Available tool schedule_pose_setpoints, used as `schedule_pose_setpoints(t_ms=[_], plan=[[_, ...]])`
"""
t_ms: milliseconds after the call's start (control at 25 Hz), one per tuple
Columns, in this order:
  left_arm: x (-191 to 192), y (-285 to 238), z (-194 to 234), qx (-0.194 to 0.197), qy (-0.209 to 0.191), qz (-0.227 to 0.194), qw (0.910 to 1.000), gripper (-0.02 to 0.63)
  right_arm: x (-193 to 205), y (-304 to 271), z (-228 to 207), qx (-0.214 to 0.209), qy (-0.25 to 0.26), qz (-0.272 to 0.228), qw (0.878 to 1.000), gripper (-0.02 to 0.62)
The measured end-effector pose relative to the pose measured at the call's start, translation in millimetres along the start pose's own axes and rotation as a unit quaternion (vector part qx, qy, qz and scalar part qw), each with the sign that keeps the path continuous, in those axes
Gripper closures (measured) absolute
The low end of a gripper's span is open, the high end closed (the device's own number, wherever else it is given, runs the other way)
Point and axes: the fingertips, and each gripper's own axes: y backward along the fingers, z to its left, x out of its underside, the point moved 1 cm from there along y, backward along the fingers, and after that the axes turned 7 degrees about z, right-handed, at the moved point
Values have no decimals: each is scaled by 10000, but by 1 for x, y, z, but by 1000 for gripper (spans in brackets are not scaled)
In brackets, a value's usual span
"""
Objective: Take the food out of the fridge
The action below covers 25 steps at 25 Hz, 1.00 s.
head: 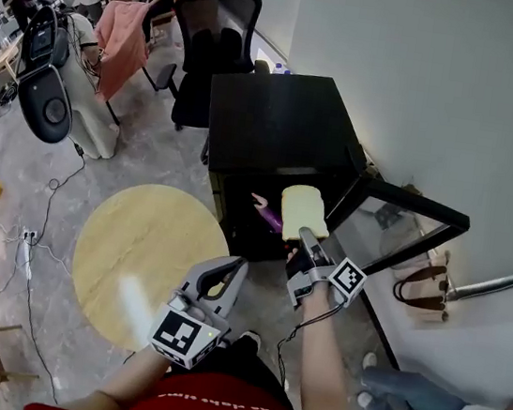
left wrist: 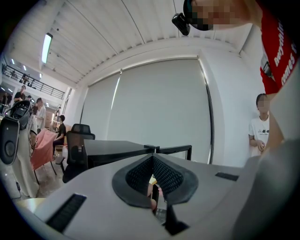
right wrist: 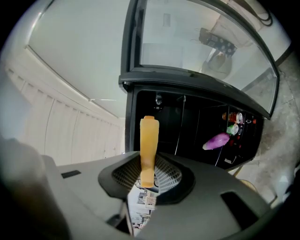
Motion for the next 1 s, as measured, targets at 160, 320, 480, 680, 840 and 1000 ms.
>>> schedule_pose_setpoints(t_ms=[160,320,480,680,840,1000], plan=[[-1,9,7,-37,39,-75,10000,600,21,7,23,-207,1,167,9996,508],[-1,18,11,-57,91,-93,9999,600,46,11,40,-371,16,342,9987,508],[4,25,14,-115,81,-73,9999,599,70,13,46,-436,59,591,9973,508],[10,40,22,-257,157,-56,9995,600,101,9,49,-492,16,920,9945,508],[15,55,34,-467,284,-56,9985,600,127,-1,48,-504,20,1267,9907,508],[20,70,46,-741,343,-69,9966,598,151,-16,46,-564,-39,1625,9851,508]])
